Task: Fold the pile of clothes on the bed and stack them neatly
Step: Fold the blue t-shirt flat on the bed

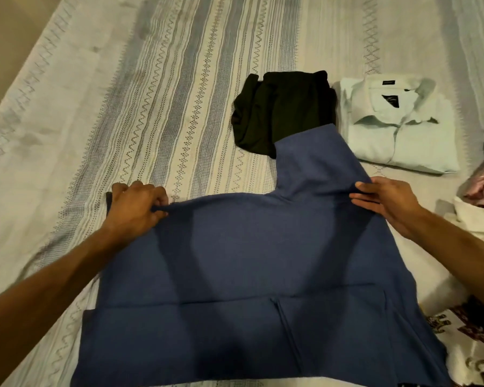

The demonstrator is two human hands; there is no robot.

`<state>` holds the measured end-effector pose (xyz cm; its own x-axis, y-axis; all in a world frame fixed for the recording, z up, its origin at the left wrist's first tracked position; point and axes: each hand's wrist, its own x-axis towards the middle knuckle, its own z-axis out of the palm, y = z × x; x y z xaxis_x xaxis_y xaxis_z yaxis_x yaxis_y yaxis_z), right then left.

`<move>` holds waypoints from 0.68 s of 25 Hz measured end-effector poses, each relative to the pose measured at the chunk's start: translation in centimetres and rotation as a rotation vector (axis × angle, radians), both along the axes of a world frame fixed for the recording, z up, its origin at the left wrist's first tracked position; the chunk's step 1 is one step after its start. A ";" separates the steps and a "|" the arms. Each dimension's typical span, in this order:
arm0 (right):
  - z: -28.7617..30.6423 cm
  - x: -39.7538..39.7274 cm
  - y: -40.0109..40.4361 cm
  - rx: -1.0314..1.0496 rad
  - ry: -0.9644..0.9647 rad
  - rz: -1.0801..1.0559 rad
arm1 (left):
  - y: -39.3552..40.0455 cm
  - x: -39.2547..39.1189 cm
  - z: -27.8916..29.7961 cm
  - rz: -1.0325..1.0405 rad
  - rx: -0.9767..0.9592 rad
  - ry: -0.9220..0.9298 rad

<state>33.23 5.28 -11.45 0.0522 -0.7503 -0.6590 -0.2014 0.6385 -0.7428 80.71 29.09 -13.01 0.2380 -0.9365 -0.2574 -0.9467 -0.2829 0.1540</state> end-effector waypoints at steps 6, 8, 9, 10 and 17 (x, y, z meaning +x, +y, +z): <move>-0.4 -7.9 6.4 0.045 -0.069 -0.040 | 9.7 -2.5 1.6 -0.345 -0.185 0.033; -1.4 -9.8 8.7 0.062 0.256 0.197 | 12.8 -3.2 0.5 -0.401 -0.075 0.002; -1.4 -9.9 9.8 0.044 0.417 0.333 | 13.9 -3.5 -0.2 -0.431 -0.012 -0.024; -1.6 -9.9 10.6 0.001 0.521 0.435 | 14.8 -3.6 -0.9 -0.445 0.031 -0.054; -0.5 -8.5 11.3 0.108 0.175 0.297 | 16.9 -3.8 -1.5 -0.315 -0.038 -0.086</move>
<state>24.78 16.60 -11.99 0.1370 -0.6445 -0.7522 -0.5081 0.6061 -0.6119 76.91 46.01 -14.49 -0.0453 -0.9761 -0.2127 -0.9967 0.0299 0.0750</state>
